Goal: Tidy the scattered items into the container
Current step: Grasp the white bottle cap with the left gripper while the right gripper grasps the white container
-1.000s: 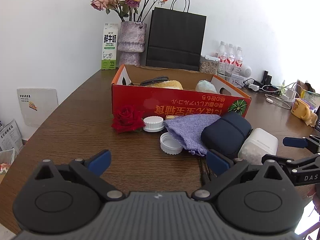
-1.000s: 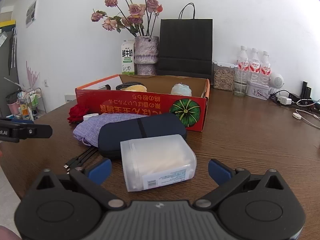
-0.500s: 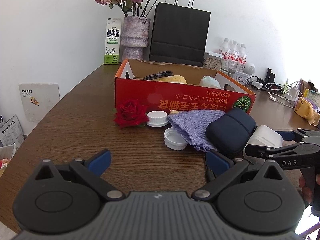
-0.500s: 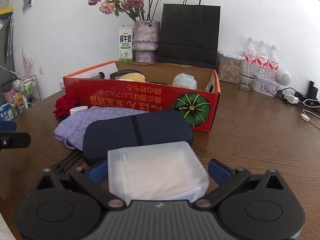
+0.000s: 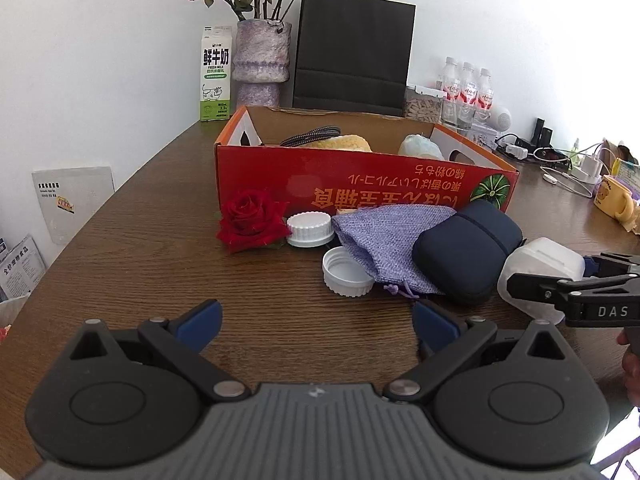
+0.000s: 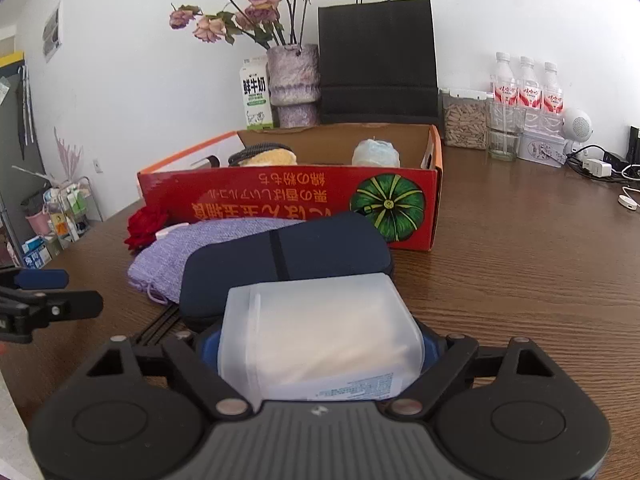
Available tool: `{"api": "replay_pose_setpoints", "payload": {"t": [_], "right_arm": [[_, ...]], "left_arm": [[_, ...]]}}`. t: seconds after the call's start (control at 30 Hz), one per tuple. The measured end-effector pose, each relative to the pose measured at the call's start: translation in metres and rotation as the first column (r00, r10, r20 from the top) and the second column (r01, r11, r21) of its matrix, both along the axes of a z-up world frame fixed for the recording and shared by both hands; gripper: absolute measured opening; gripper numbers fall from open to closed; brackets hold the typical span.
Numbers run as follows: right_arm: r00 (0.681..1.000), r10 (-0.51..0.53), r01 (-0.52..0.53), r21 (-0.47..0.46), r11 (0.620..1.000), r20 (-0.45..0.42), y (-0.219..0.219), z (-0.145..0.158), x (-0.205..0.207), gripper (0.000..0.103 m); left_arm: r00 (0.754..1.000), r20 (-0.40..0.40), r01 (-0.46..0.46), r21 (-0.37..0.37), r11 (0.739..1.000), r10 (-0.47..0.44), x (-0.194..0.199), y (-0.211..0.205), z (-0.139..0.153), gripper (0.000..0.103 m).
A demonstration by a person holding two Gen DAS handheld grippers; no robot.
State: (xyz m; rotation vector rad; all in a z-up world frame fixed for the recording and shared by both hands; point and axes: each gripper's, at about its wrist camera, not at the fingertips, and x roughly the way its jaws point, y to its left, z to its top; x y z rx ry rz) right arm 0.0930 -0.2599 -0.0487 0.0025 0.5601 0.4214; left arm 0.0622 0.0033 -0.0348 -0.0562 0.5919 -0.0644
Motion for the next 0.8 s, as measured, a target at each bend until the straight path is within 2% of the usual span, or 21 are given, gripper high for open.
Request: {"api": "replay_pose_setpoints", "payload": {"t": [0.23,0.33,0.47,0.73,0.8], "right_arm": [[0.996,-0.023,0.026,-0.033,0.999,0.087,0.004,0.005,-0.013,0.082],[0.994,-0.027,0.031,-0.035,0.999,0.104,0.004,0.005,-0.016,0.082],[0.994,-0.031,0.033,-0.023,0.999,0.105,0.002,0.005,-0.016,0.082],[0.992,-0.034,0.036,-0.015,0.999,0.119,0.001,0.005,-0.018,0.082],[0.992,-0.031,0.033,-0.012,0.999,0.119,0.0,0.005,-0.018,0.082]], "left_arm": [[0.999,-0.031,0.021,0.132,0.991,-0.017,0.025,-0.011,-0.009,0.103],[0.999,-0.03,0.035,0.143,0.989,-0.031,0.034,-0.013,-0.01,0.103],[0.999,-0.037,0.042,0.153,0.987,-0.037,0.046,-0.016,-0.012,0.096],[0.996,-0.026,0.087,0.128,0.988,-0.084,0.054,-0.02,-0.011,0.067],[0.995,-0.023,0.1,0.11,0.989,-0.098,0.054,-0.019,-0.011,0.049]]}}
